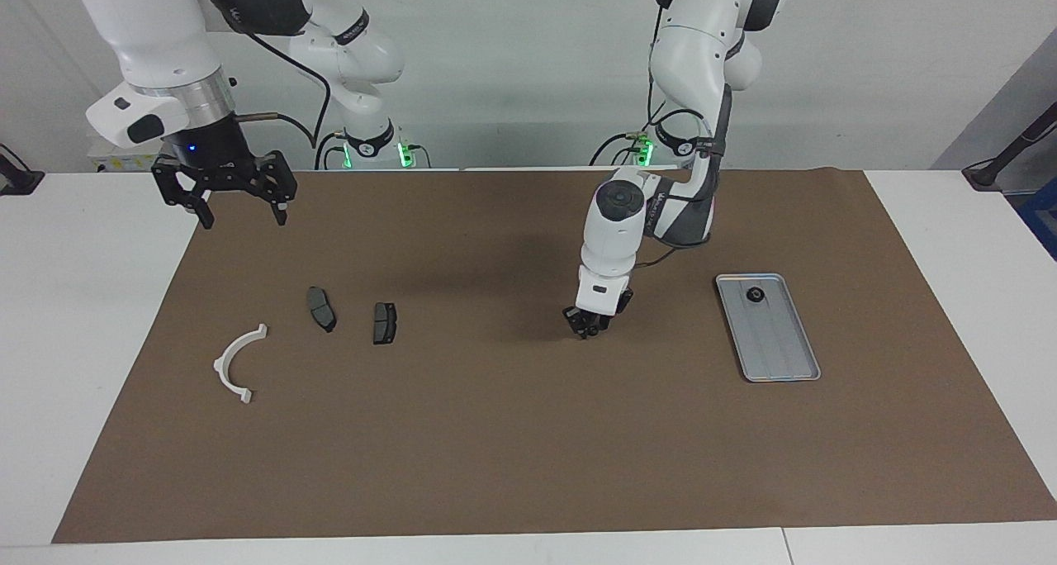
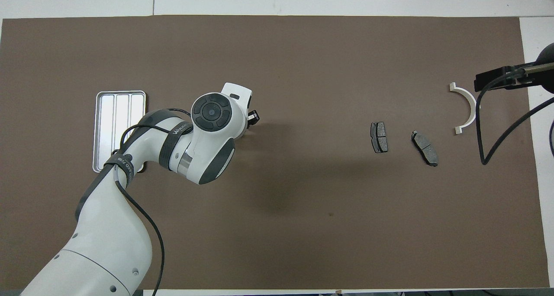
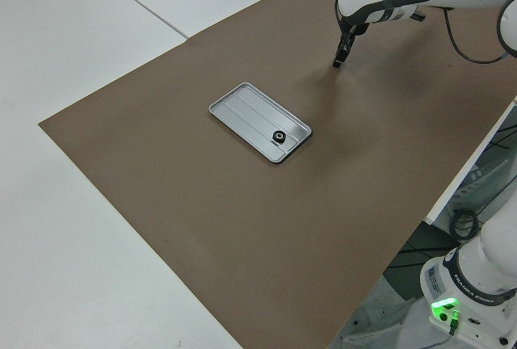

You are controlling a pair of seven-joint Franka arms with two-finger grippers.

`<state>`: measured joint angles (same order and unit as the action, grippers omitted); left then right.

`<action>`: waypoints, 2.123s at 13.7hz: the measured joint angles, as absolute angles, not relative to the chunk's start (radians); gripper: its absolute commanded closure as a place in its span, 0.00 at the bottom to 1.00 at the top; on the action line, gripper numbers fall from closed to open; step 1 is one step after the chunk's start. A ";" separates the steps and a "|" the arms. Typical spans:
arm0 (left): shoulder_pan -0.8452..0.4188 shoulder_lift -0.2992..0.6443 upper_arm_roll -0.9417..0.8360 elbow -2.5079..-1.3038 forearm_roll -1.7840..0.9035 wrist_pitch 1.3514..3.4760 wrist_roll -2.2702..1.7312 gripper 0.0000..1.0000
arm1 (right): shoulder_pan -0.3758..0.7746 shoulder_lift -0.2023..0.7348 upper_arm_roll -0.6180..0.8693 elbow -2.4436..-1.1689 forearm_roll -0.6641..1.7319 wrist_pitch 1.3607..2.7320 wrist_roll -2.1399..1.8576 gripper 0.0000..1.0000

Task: Pick bearing gear from pile to tray
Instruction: 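Carry the second bearing toward the silver tray with the left gripper, then lower the second bearing into the tray and open the left gripper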

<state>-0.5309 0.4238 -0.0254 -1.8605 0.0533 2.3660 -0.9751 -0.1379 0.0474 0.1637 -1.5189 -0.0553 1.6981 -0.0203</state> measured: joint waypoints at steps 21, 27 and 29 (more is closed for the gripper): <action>-0.102 0.229 0.003 -1.983 0.071 2.260 -0.319 1.00 | -0.138 0.046 0.165 -1.521 -0.055 1.681 -0.026 0.00; -0.008 0.269 0.000 -2.000 0.066 2.327 -0.177 1.00 | -0.138 0.068 0.165 -1.527 -0.055 1.643 -0.027 0.00; -0.007 0.285 0.000 -2.000 0.064 2.349 -0.177 1.00 | -0.138 0.073 0.165 -1.527 -0.055 1.639 -0.027 0.00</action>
<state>-0.0073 0.2853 -0.0004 -1.9998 0.0637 2.3491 -0.1771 -0.1379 0.0730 0.1653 -1.5269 -0.0550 1.6387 -0.0268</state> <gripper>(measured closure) 0.767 0.000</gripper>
